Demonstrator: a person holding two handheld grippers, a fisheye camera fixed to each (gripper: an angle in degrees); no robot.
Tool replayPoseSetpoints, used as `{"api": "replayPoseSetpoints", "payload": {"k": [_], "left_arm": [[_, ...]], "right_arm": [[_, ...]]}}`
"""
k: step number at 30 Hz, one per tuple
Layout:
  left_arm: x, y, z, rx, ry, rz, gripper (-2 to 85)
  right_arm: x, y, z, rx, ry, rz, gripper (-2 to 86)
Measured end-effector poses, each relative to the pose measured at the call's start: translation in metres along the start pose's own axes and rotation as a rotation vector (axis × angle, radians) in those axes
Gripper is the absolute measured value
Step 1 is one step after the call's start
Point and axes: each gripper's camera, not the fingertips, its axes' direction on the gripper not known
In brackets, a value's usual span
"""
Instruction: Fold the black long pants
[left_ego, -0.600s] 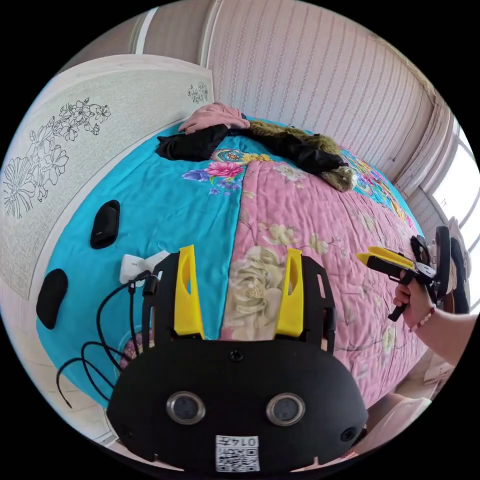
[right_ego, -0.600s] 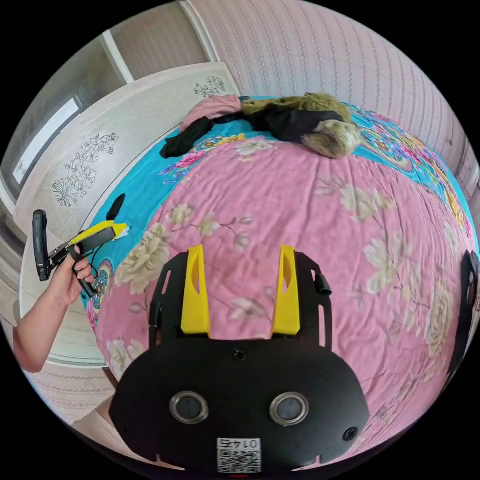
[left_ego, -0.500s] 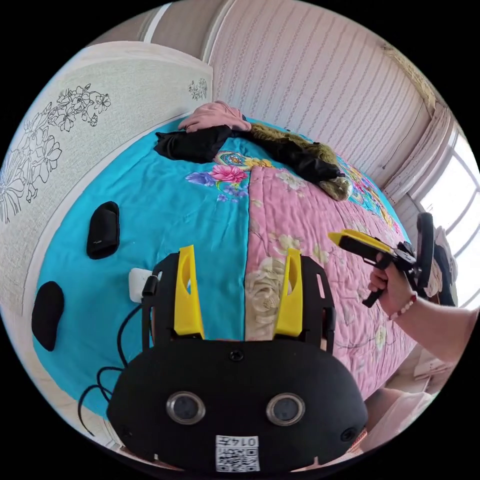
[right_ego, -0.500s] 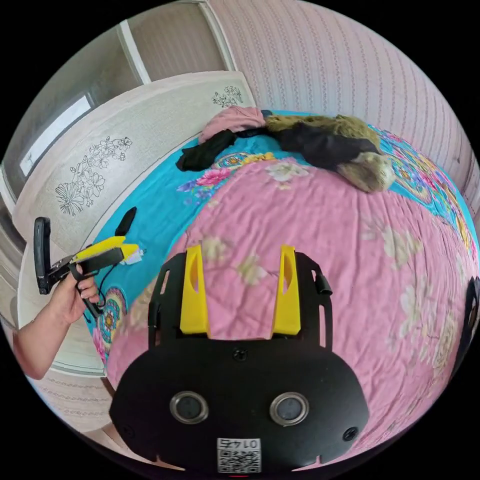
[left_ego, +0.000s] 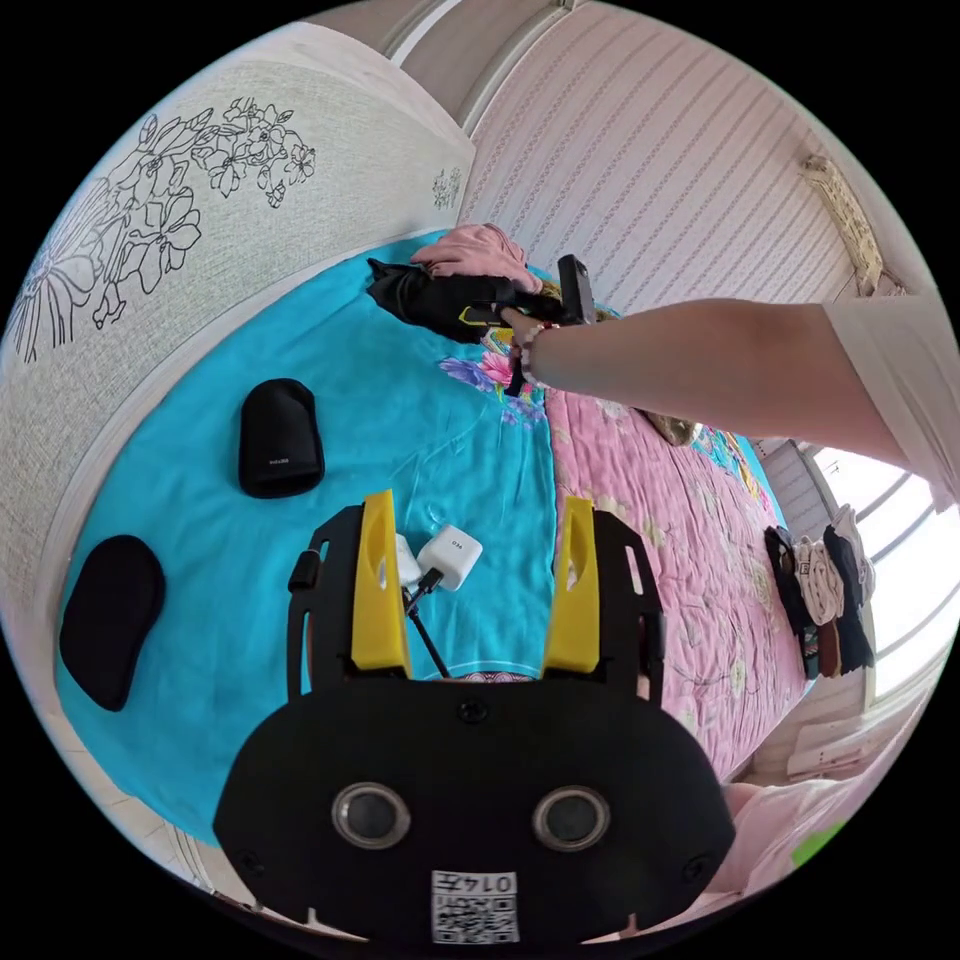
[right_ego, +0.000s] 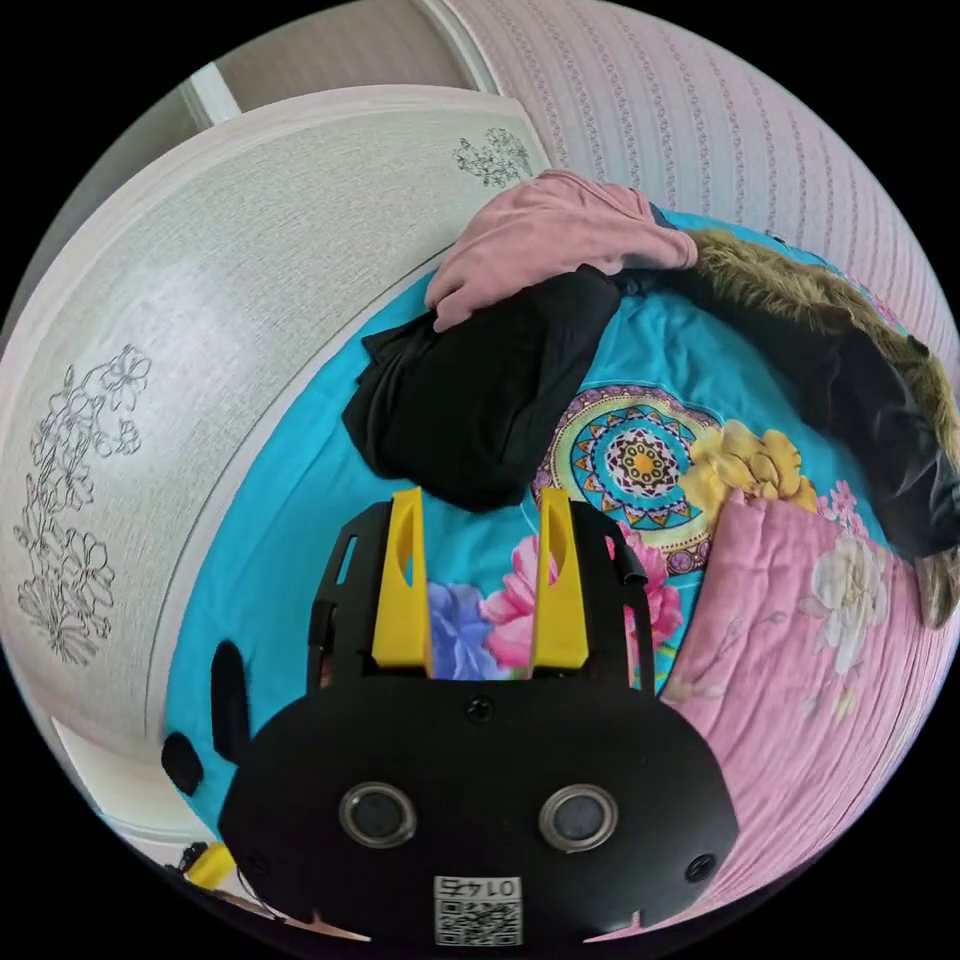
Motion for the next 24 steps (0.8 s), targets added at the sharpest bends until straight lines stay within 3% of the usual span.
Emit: {"api": "replayPoseSetpoints", "payload": {"k": [5, 10, 16, 19, 24], "left_arm": [[-0.012, -0.003, -0.003, 0.025, 0.042, -0.028, 21.3], [-0.001, -0.006, 0.005, 0.032, 0.048, 0.010, 20.9], [0.024, -0.017, 0.010, 0.015, 0.050, 0.043, 20.9], [0.049, -0.020, 0.016, -0.001, 0.031, 0.071, 20.8], [0.116, -0.014, 0.040, -0.038, 0.053, 0.132, 20.6]], "right_arm": [[0.003, -0.023, 0.026, -0.081, -0.041, 0.135, 9.8], [0.008, -0.022, -0.021, -0.036, -0.235, 0.080, 6.3], [0.050, 0.018, -0.178, 0.008, -0.459, -0.015, 5.3], [0.089, 0.074, -0.275, 0.008, -0.438, -0.051, 5.2], [0.169, 0.213, -0.430, -0.067, -0.240, 0.009, 5.7]]}}
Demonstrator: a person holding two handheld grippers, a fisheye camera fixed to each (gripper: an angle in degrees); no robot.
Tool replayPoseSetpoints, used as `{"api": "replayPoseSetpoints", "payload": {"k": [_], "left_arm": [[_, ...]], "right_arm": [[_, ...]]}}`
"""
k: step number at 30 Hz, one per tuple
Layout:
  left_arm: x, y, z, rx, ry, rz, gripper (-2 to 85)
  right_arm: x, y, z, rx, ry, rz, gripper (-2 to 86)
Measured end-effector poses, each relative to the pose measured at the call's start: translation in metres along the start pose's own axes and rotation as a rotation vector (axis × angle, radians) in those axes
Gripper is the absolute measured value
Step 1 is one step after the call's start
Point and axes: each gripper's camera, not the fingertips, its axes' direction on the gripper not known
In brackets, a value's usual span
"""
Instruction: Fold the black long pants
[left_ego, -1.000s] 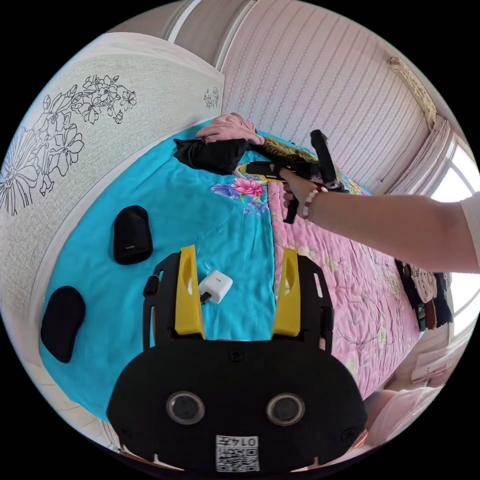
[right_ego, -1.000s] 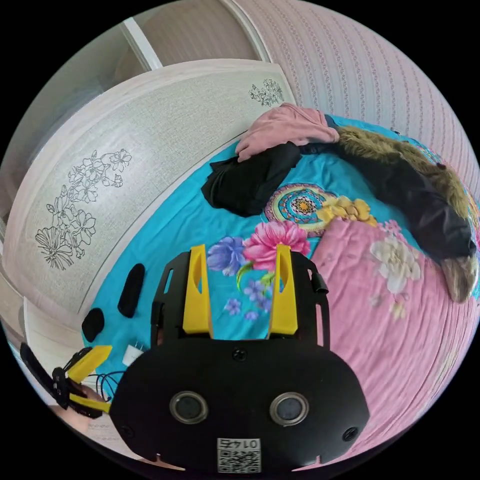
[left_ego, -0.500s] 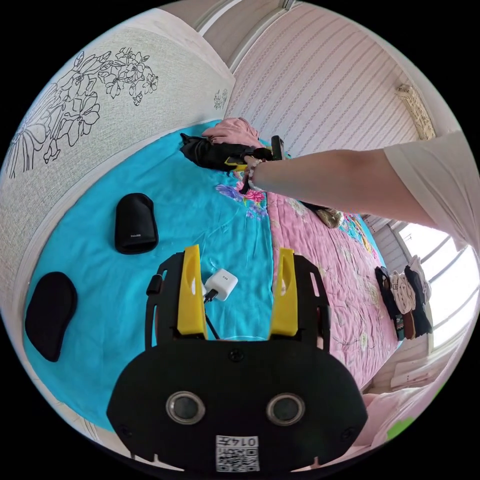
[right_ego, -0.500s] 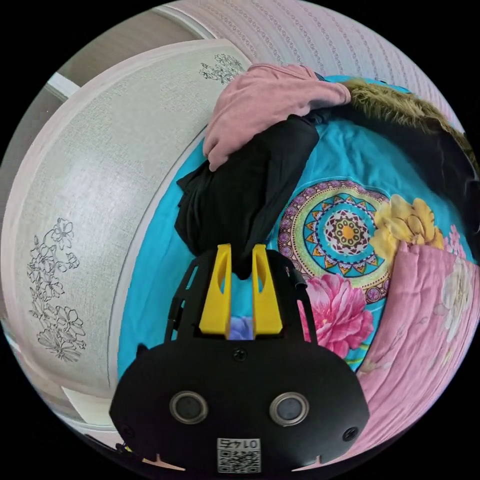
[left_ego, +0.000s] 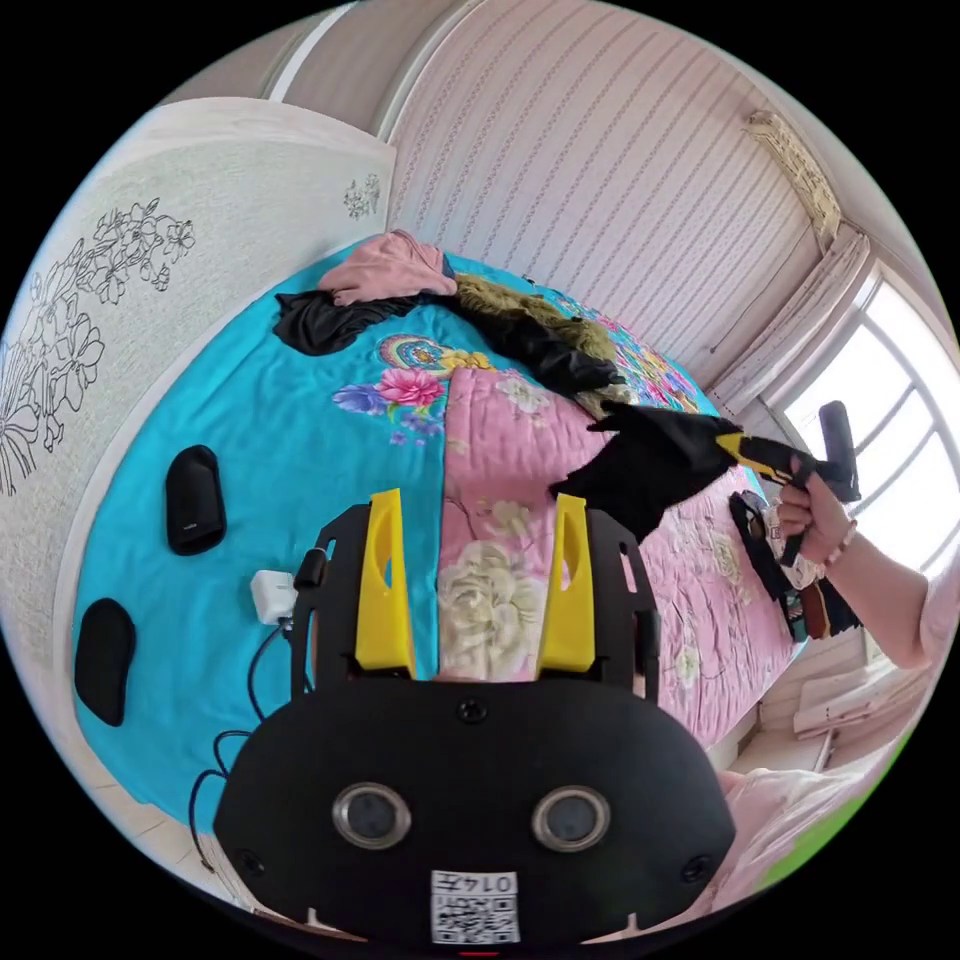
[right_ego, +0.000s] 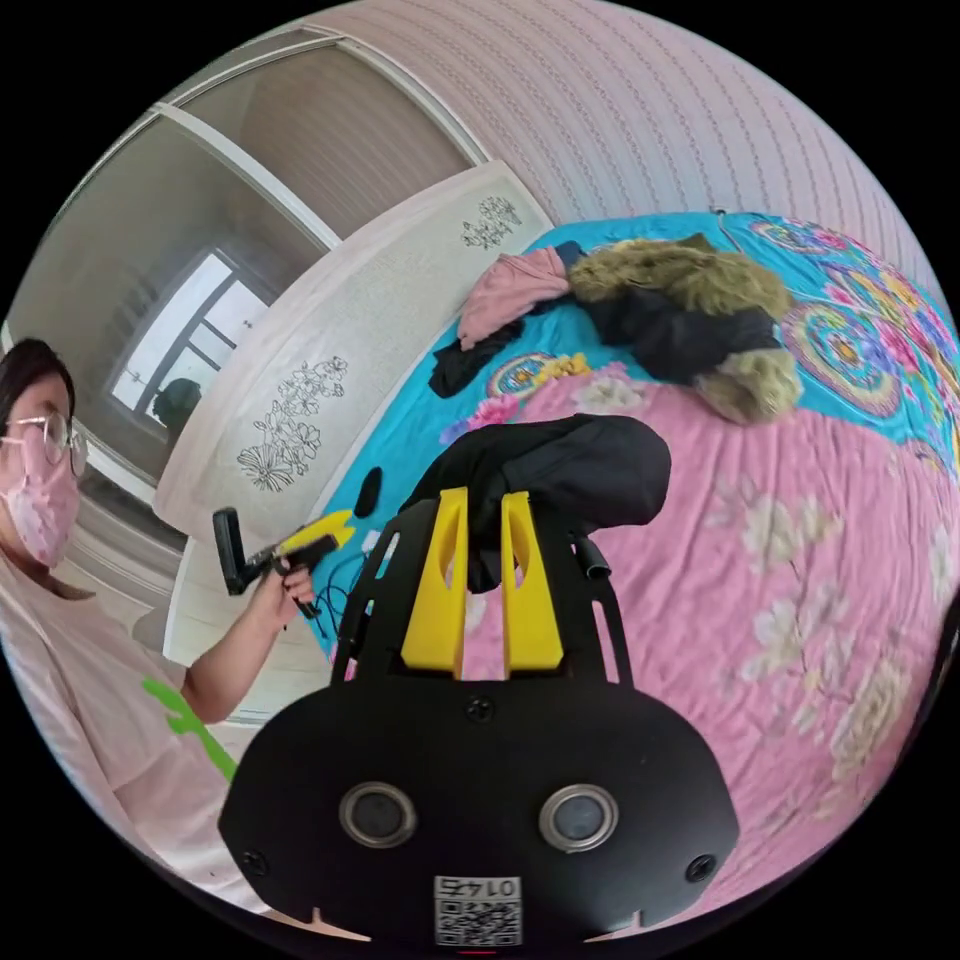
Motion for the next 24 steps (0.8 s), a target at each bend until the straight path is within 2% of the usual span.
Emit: {"api": "replayPoseSetpoints", "payload": {"k": [6, 9, 13, 16, 19, 24], "left_arm": [[0.116, 0.037, 0.077, -0.109, 0.068, 0.101, 20.6], [0.169, 0.067, 0.120, -0.189, 0.094, 0.147, 20.5], [0.227, 0.107, 0.170, -0.281, 0.108, 0.210, 20.5], [0.253, 0.128, 0.204, -0.340, 0.124, 0.224, 20.3], [0.268, 0.144, 0.236, -0.387, 0.117, 0.239, 20.1], [0.273, 0.160, 0.269, -0.428, 0.085, 0.255, 19.1]], "right_arm": [[0.091, 0.177, -0.051, -0.267, 0.340, 0.232, 7.7], [0.102, 0.222, -0.101, -0.134, 0.341, 0.260, 8.6], [0.077, 0.238, -0.140, -0.036, 0.493, 0.149, 13.3], [0.056, 0.236, -0.149, 0.032, 0.463, 0.093, 18.1], [0.034, 0.228, -0.118, -0.043, 0.464, 0.005, 19.6], [0.049, 0.231, -0.077, -0.165, 0.526, 0.120, 15.7]]}}
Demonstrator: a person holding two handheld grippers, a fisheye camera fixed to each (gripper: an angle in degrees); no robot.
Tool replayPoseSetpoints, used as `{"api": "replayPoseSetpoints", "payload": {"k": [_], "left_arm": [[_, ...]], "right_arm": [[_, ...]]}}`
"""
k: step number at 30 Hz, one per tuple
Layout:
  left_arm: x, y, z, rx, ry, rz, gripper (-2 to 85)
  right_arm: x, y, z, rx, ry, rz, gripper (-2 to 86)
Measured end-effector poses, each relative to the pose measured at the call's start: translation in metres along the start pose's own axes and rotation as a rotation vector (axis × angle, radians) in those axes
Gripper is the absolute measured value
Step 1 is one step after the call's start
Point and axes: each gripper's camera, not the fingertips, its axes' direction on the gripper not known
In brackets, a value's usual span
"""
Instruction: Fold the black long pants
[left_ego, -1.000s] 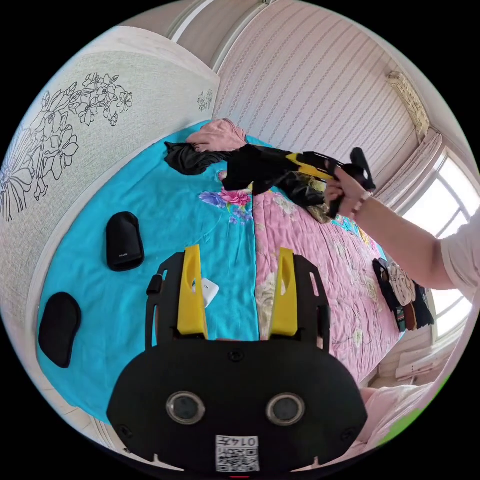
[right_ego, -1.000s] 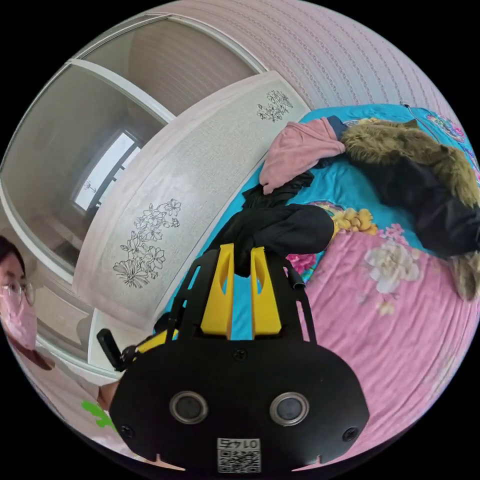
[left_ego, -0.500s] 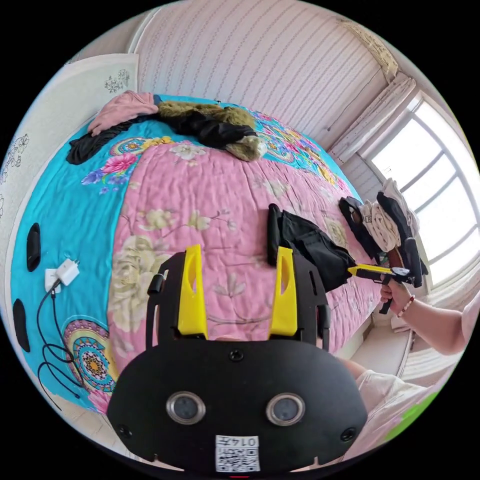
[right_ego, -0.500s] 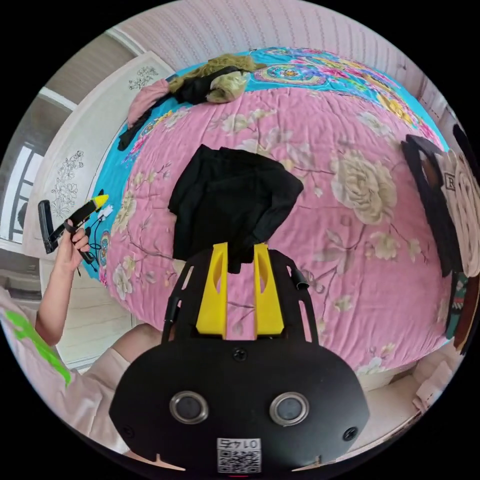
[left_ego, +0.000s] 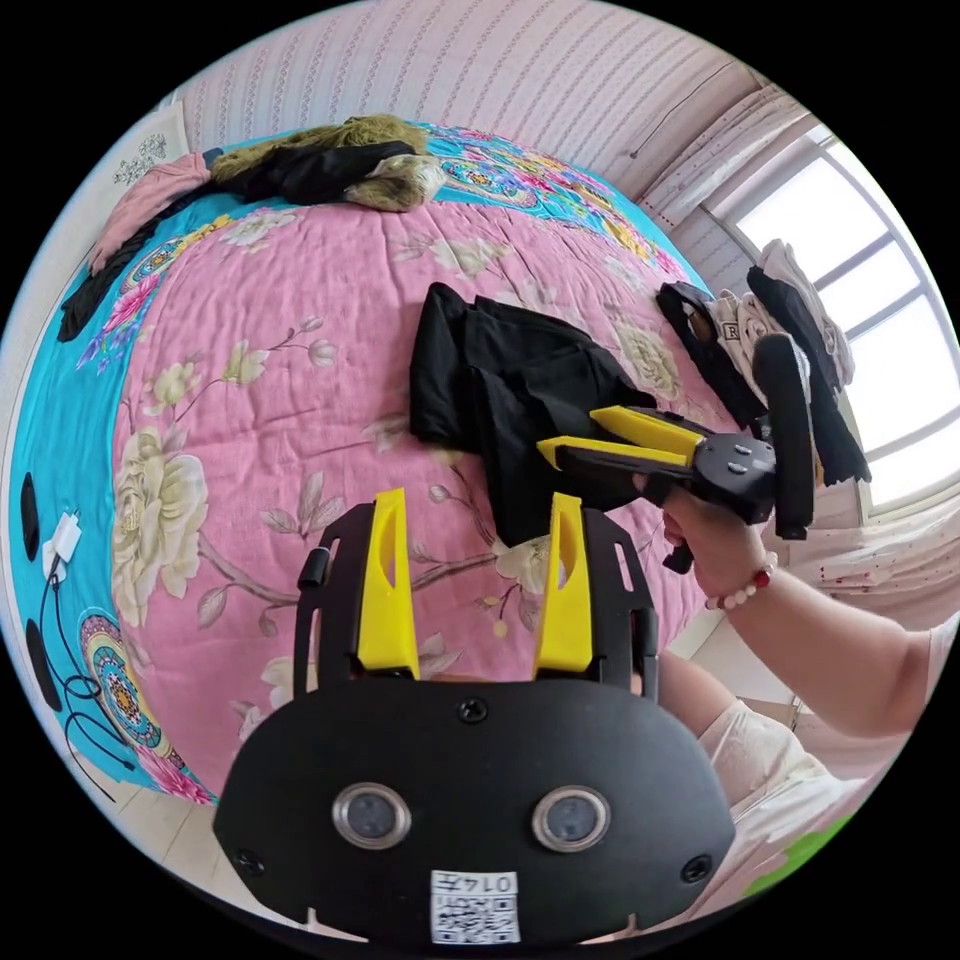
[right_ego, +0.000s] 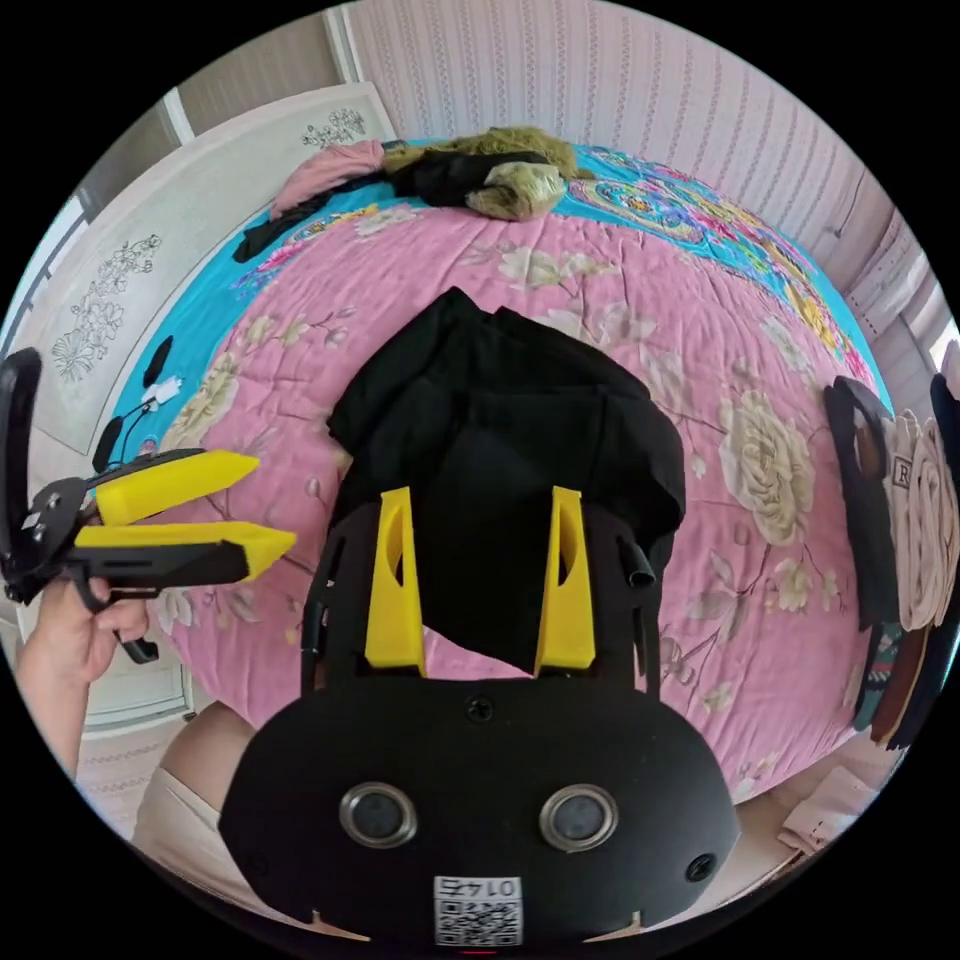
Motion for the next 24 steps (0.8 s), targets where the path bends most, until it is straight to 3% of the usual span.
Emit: {"api": "replayPoseSetpoints", "payload": {"k": [5, 11, 17, 24], "left_arm": [[0.000, 0.004, 0.034, 0.011, -0.004, 0.013, 18.3], [0.013, -0.005, 0.095, 0.010, 0.102, 0.053, 17.1], [0.025, -0.008, 0.173, -0.033, 0.009, 0.069, 17.3], [0.034, 0.010, 0.241, 0.009, -0.108, 0.063, 18.0]], "right_arm": [[0.052, 0.024, -0.061, 0.079, -0.172, 0.074, 5.0], [0.163, 0.094, -0.138, 0.236, -0.411, 0.297, 3.3], [0.240, 0.156, -0.149, 0.214, -0.343, 0.426, 3.4], [0.258, 0.202, -0.141, 0.185, -0.206, 0.335, 3.5]]}}
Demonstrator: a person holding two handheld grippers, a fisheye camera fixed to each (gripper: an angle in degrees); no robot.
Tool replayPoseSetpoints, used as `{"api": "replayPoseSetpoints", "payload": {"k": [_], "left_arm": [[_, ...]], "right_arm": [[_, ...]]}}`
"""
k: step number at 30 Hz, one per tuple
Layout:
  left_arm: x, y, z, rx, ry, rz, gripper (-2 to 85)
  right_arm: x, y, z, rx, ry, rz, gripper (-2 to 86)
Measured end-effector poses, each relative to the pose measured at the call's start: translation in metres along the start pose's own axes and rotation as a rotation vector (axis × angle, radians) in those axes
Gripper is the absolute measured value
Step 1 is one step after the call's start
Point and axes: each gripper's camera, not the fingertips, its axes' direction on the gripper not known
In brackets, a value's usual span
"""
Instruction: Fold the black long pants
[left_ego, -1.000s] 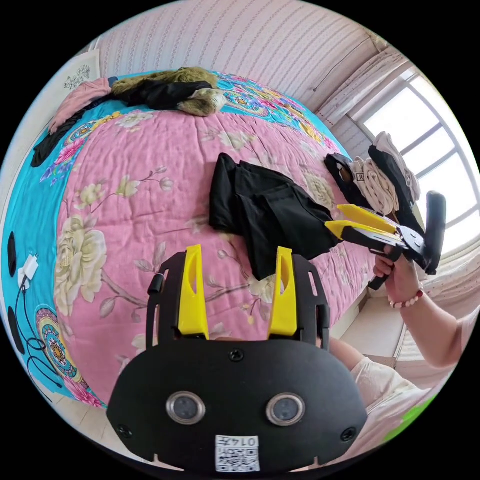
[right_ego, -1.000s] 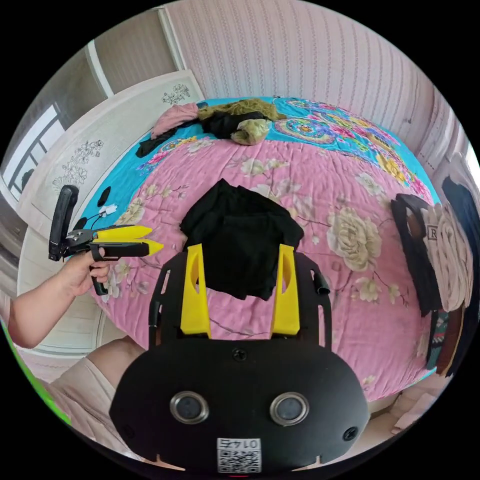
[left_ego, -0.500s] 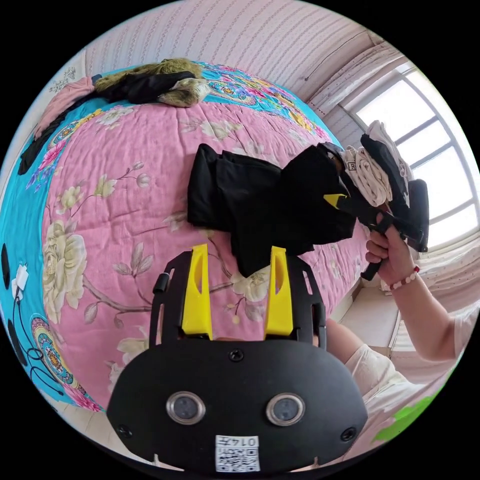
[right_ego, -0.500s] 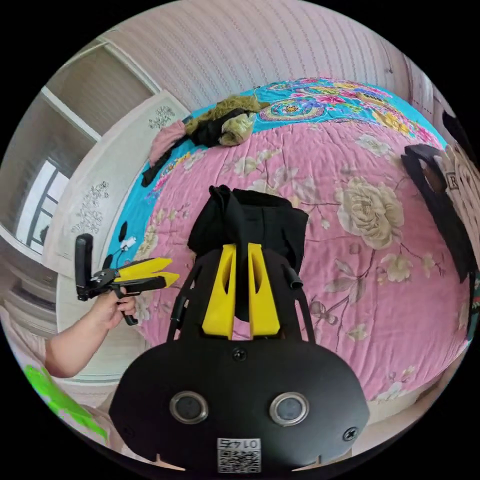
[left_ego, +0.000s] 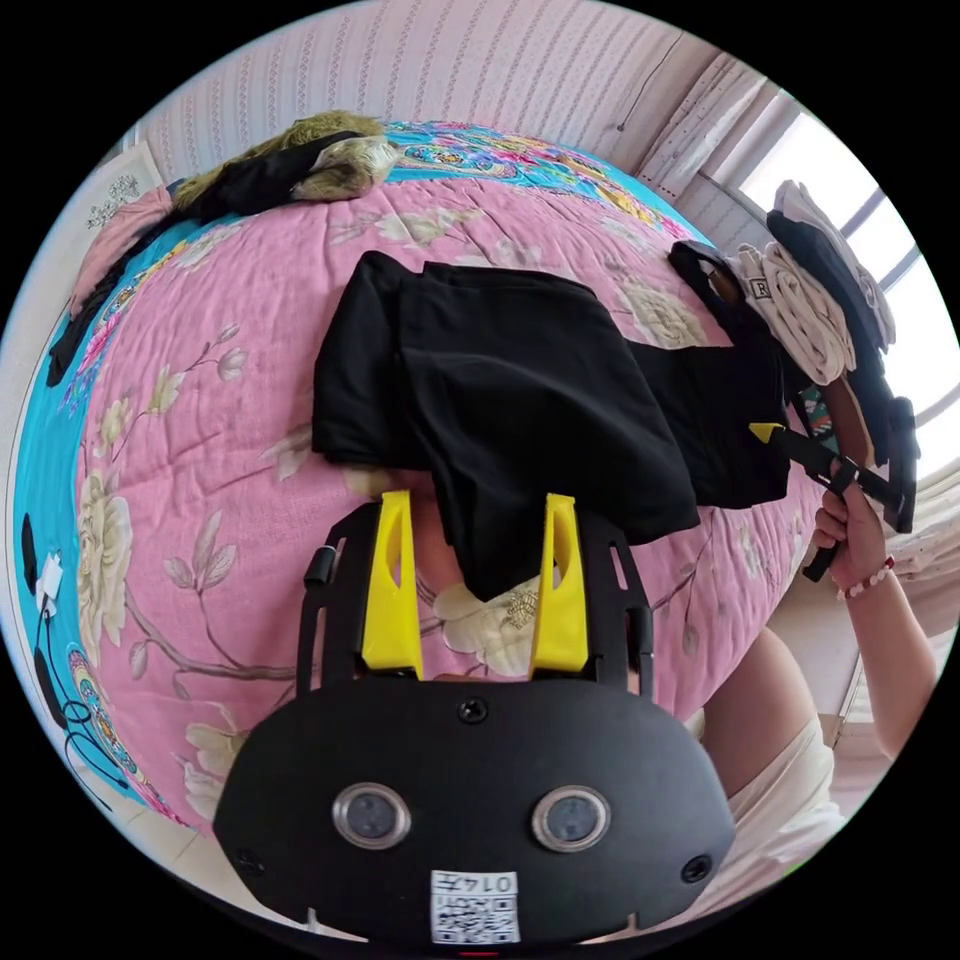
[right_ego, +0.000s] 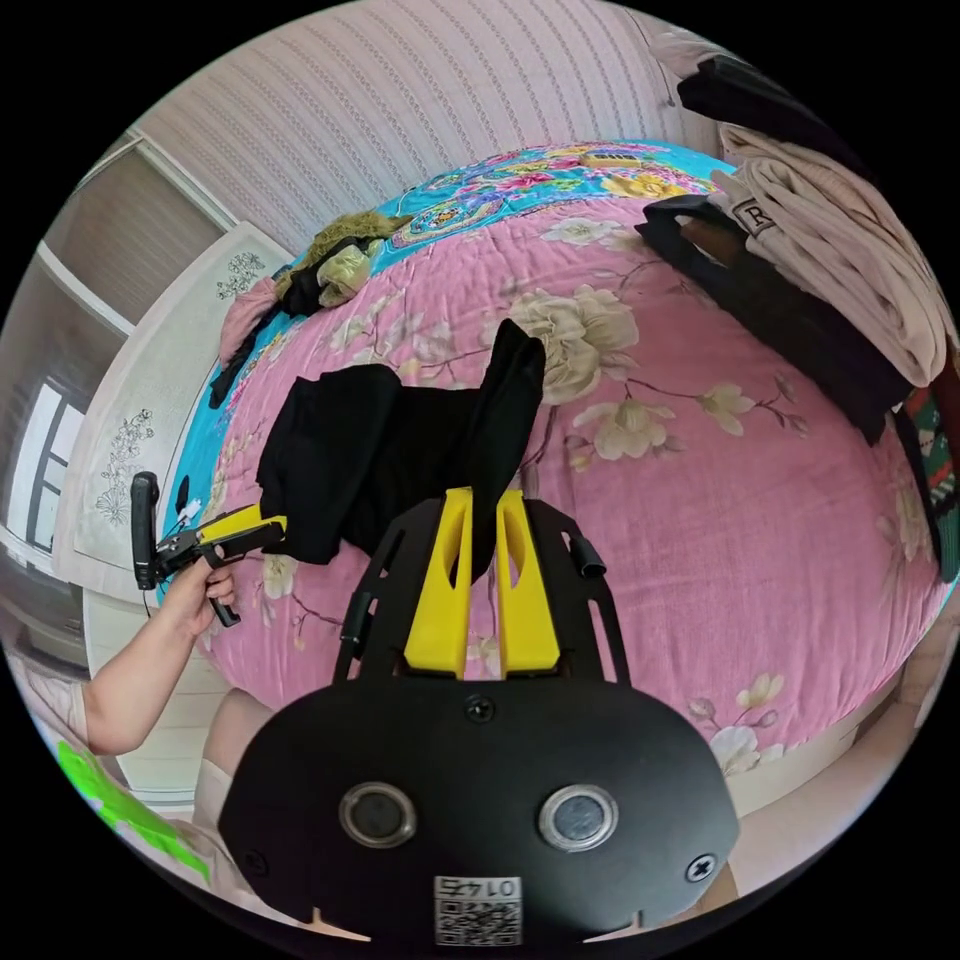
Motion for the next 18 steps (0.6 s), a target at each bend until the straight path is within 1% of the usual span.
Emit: {"api": "replayPoseSetpoints", "payload": {"k": [3, 7, 10, 12, 15, 16, 18], "left_arm": [[0.007, 0.012, 0.019, 0.039, -0.040, -0.003, 17.9], [0.011, 0.025, 0.040, 0.046, -0.056, -0.002, 16.6], [0.014, 0.030, 0.054, 0.016, -0.062, 0.012, 15.4], [0.016, 0.033, 0.062, 0.003, -0.069, 0.008, 14.8], [0.019, 0.040, 0.078, -0.002, -0.091, 0.018, 14.5], [0.018, 0.044, 0.085, 0.003, -0.093, 0.017, 14.7], [0.017, 0.050, 0.095, 0.022, -0.091, 0.008, 15.0]], "right_arm": [[0.013, 0.013, -0.011, 0.044, -0.028, 0.007, 3.7], [0.024, 0.029, -0.015, 0.041, -0.024, 0.013, 5.0], [0.026, 0.041, -0.033, 0.080, 0.027, 0.002, 7.1], [0.027, 0.052, -0.054, 0.160, 0.106, 0.003, 8.3], [0.030, 0.068, -0.058, 0.234, 0.221, -0.015, 8.9], [0.031, 0.070, -0.054, 0.224, 0.236, -0.017, 9.6], [0.036, 0.081, -0.029, 0.128, 0.273, -0.019, 14.9]]}}
